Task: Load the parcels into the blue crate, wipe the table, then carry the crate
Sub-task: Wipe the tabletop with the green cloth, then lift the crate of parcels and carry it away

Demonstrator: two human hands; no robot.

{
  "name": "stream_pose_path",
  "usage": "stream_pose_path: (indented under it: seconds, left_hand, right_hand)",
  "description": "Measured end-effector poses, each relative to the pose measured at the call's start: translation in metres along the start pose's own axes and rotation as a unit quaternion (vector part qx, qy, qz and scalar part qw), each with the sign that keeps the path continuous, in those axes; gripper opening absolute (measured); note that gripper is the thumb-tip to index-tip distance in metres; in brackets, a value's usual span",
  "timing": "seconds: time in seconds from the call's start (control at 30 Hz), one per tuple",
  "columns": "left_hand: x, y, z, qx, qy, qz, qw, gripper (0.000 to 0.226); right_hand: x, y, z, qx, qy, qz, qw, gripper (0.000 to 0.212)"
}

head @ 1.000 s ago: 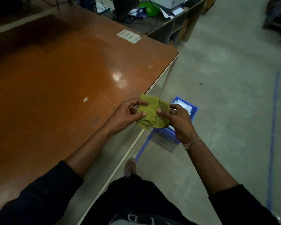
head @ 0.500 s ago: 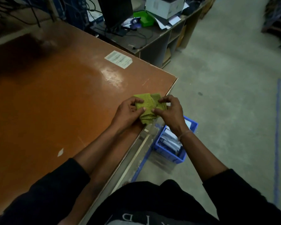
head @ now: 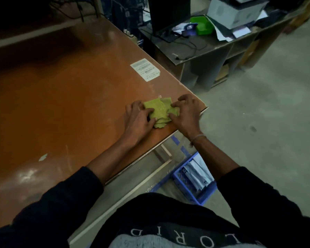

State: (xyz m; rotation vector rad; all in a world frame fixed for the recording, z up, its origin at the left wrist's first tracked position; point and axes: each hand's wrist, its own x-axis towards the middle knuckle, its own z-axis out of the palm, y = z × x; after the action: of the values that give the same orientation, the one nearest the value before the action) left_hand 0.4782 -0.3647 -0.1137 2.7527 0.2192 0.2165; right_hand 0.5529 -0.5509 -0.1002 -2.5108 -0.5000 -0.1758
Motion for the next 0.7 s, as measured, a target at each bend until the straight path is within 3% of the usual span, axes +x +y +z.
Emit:
stream_pose_path:
  seconds: [0.2,0.37,0.57,0.7]
  left_hand:
    - [-0.01,0.025,0.002,0.068,-0.027,-0.037,0.997,0.043]
    - [-0.012,0.047,-0.001,0.111,-0.009,-0.043,0.993,0.043]
    - [0.01,0.113,0.017,0.026,0.053,0.138,0.989,0.038]
    - [0.041,0.172,0.06,-0.042,0.02,0.234,0.971,0.041]
  right_hand:
    - [0.002,0.02,0.001,-0.075,-0.063,-0.109,0.989,0.027]
    - [-0.001,0.04,-0.012,-0.046,-0.045,-0.147,0.987,0.024]
    - [-0.006,0.104,-0.05,0.044,0.066,-0.051,0.996,0.029]
    - [-0.021,0.17,-0.069,0.035,0.121,0.048,0.991,0.03]
